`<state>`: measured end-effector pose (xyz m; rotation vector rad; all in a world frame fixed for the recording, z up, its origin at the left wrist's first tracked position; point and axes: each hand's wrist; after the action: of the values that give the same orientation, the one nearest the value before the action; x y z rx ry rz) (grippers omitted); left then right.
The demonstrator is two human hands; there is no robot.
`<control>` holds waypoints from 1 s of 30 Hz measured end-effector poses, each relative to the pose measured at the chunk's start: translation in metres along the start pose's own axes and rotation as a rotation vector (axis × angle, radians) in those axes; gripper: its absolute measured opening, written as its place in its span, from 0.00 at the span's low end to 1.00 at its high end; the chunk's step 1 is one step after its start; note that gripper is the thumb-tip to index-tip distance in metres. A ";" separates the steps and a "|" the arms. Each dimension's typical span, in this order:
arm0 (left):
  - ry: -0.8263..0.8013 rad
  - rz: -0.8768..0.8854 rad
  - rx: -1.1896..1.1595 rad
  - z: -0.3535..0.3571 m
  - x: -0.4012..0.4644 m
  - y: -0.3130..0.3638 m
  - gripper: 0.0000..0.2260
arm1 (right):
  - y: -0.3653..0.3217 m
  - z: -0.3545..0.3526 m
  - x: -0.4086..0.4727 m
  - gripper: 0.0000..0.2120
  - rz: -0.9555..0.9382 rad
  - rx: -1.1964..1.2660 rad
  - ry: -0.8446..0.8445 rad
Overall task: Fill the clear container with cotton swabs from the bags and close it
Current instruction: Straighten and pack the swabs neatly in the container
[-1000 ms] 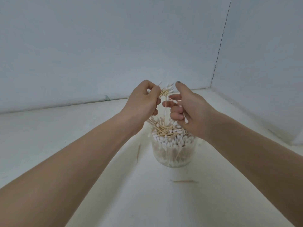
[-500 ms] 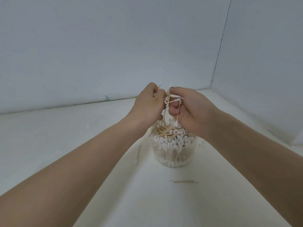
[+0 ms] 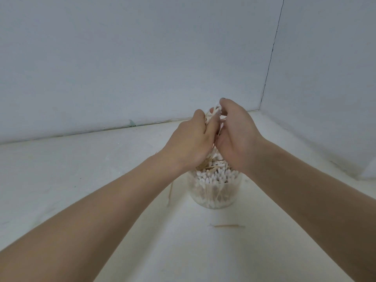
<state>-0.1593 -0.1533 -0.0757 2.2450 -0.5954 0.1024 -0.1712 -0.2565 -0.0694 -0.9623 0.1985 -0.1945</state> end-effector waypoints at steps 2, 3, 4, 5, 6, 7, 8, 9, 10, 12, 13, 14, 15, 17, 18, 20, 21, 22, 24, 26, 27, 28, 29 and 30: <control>-0.033 0.023 0.062 -0.001 -0.001 -0.002 0.19 | -0.002 0.001 -0.002 0.14 0.002 0.000 0.024; -0.042 0.028 0.067 0.000 -0.001 -0.003 0.19 | -0.003 0.002 -0.003 0.13 -0.003 -0.002 0.038; -0.042 0.031 0.059 0.001 -0.001 -0.003 0.19 | -0.003 0.002 -0.003 0.12 -0.009 -0.002 0.051; -0.035 0.027 0.045 0.002 -0.001 -0.002 0.18 | -0.003 0.004 -0.004 0.12 -0.017 0.003 0.062; -0.023 0.015 0.028 0.002 0.000 -0.001 0.18 | -0.002 0.005 -0.004 0.12 -0.026 0.009 0.073; -0.011 -0.001 0.007 0.002 0.000 0.000 0.18 | -0.002 0.007 -0.004 0.14 -0.039 0.015 0.089; 0.002 -0.015 -0.015 0.001 0.000 0.001 0.17 | -0.002 0.009 -0.003 0.15 -0.056 0.016 0.109; 0.012 -0.023 -0.039 0.002 0.000 0.002 0.17 | -0.003 0.010 -0.002 0.15 -0.075 0.010 0.130; 0.015 -0.029 -0.059 0.002 -0.001 0.002 0.17 | -0.005 0.012 -0.001 0.16 -0.089 0.007 0.151; 0.001 -0.043 -0.074 0.003 0.000 0.002 0.18 | -0.008 0.014 0.001 0.16 -0.083 0.040 0.190; -0.011 -0.044 -0.061 0.004 0.000 0.001 0.18 | -0.009 0.014 0.002 0.16 -0.064 0.070 0.198; -0.019 -0.040 -0.044 0.004 0.001 0.001 0.17 | -0.011 0.014 0.001 0.16 -0.041 0.105 0.195; -0.023 -0.037 -0.035 0.004 0.001 0.001 0.17 | -0.011 0.015 0.000 0.15 -0.015 0.136 0.182; -0.035 -0.039 -0.059 0.005 0.001 0.001 0.17 | -0.013 0.016 -0.003 0.13 0.028 0.152 0.159; -0.042 -0.040 -0.079 0.005 0.001 0.000 0.16 | -0.013 0.016 -0.004 0.12 0.040 0.135 0.158; -0.045 -0.035 -0.102 0.007 0.001 -0.001 0.16 | -0.013 0.015 -0.003 0.12 0.039 0.086 0.154; -0.047 -0.031 -0.104 0.007 0.001 -0.002 0.16 | -0.012 0.014 -0.002 0.12 0.032 0.054 0.145; -0.048 -0.028 -0.102 0.007 0.001 -0.002 0.16 | -0.012 0.013 0.000 0.13 0.020 0.010 0.134; -0.061 -0.023 -0.102 0.004 0.001 -0.002 0.16 | -0.011 0.009 0.003 0.14 -0.020 -0.106 0.120; -0.102 -0.015 -0.153 -0.001 -0.001 -0.002 0.15 | -0.012 0.004 0.006 0.16 -0.067 -0.218 0.108; -0.132 -0.022 -0.200 -0.003 -0.003 -0.001 0.15 | -0.013 0.002 0.006 0.17 -0.084 -0.260 0.095; -0.166 -0.040 -0.251 -0.005 -0.004 -0.001 0.15 | -0.013 0.000 0.006 0.17 -0.095 -0.286 0.075; -0.201 -0.063 -0.298 -0.006 -0.005 0.000 0.15 | -0.013 0.000 0.005 0.16 -0.095 -0.293 0.055; -0.230 -0.085 -0.336 -0.007 -0.006 0.001 0.14 | -0.013 0.000 0.004 0.16 -0.091 -0.295 0.036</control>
<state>-0.1647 -0.1468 -0.0718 1.9619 -0.5895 -0.2832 -0.1680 -0.2646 -0.0591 -1.2625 0.2206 -0.2712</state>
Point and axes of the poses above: each hand's wrist, its own x-axis towards the middle knuckle, its own z-axis out of the palm, y = z × x, and after that the axes turned 1 degree about y, right-handed
